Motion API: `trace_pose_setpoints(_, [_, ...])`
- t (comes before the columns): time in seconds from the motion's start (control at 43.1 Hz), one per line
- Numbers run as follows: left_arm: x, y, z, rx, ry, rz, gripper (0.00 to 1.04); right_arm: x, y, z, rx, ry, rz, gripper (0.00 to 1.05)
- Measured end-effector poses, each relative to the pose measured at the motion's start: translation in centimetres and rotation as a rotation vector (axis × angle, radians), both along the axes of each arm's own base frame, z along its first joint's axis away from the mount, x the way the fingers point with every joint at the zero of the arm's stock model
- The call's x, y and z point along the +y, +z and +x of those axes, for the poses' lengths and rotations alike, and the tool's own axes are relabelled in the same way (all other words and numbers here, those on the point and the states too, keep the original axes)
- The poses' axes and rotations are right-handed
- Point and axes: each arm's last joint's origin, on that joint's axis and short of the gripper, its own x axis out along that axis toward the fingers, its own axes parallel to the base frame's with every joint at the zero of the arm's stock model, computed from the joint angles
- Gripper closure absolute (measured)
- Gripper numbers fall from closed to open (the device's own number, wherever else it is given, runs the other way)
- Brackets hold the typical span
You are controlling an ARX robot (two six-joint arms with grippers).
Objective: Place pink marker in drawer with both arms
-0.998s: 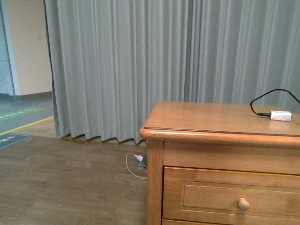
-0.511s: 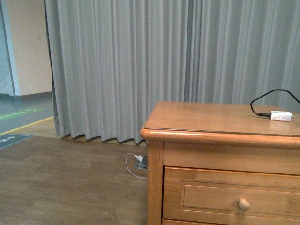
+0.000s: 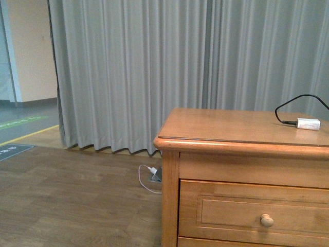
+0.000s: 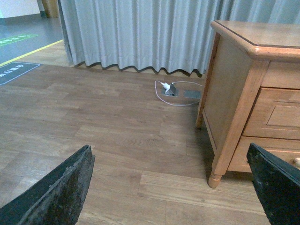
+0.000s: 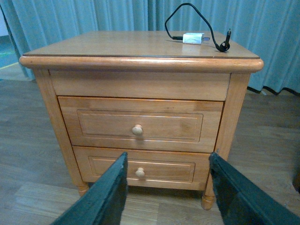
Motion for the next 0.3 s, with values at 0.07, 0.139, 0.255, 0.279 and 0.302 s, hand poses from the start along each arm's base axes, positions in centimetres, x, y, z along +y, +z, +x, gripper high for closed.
trace_pose_setpoints(0.07, [0.00,-0.01,0.00,0.000,0.000,0.000,0.06,0.00,0.00,0.00,0.000,0.000,0.000,0.31])
trace_pose_setpoints(0.139, [0.00,-0.01,0.00,0.000,0.000,0.000,0.06,0.00,0.00,0.00,0.000,0.000,0.000,0.17])
trace_pose_setpoints(0.255, [0.00,-0.01,0.00,0.000,0.000,0.000,0.06,0.00,0.00,0.00,0.000,0.000,0.000,0.09])
trace_pose_setpoints(0.279, [0.00,-0.01,0.00,0.000,0.000,0.000,0.06,0.00,0.00,0.00,0.000,0.000,0.000,0.09])
trace_pose_setpoints(0.302, [0.00,-0.02,0.01,0.001,0.000,0.000,0.06,0.00,0.00,0.00,0.000,0.000,0.000,0.08])
